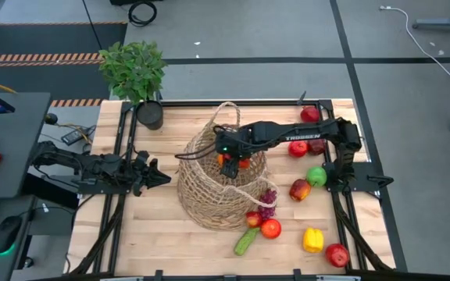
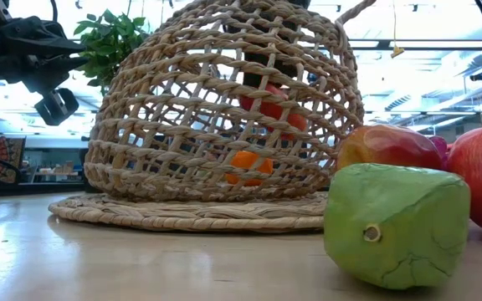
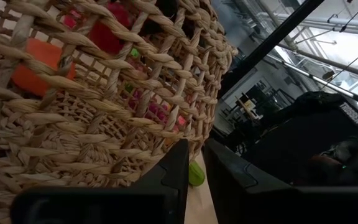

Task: Build produce basket
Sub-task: Put the red mango into the brown basket

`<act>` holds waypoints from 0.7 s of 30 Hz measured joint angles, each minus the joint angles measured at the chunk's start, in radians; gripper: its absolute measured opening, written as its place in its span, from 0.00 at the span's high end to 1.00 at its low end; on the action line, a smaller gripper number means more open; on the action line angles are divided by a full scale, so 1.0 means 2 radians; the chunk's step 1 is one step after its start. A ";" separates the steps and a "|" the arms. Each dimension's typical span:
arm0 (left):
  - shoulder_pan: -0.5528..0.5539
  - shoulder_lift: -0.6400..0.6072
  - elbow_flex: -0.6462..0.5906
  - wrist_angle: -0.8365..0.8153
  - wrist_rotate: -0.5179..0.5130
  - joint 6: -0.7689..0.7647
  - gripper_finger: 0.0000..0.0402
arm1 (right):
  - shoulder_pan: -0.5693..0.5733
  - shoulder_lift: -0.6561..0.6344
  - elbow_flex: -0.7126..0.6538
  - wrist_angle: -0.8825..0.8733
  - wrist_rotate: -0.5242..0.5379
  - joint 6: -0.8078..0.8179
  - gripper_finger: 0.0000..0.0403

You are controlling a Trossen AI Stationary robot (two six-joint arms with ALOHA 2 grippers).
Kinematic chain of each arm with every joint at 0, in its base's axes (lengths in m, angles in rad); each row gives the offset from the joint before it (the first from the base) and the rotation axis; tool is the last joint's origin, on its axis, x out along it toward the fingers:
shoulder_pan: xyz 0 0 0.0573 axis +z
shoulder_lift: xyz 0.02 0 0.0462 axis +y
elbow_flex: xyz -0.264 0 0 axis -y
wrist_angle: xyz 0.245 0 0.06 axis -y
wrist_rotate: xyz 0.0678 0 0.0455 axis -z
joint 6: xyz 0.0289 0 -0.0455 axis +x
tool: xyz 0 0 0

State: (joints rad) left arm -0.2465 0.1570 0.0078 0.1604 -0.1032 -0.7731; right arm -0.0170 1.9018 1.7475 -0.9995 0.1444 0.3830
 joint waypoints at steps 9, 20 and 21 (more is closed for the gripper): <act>0.000 0.000 0.000 -0.001 0.000 0.000 0.85 | 0.013 0.022 -0.006 0.024 0.034 -0.025 0.37; 0.000 0.004 0.000 -0.001 0.000 0.000 0.84 | 0.039 0.023 -0.053 0.056 -0.021 -0.060 0.37; 0.000 0.003 0.000 -0.001 0.000 0.000 0.84 | 0.039 0.023 -0.056 0.051 -0.029 -0.061 0.37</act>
State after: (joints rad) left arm -0.2463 0.1635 0.0078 0.1593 -0.1028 -0.7731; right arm 0.0605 1.9480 1.6363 -0.8981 0.0859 0.2617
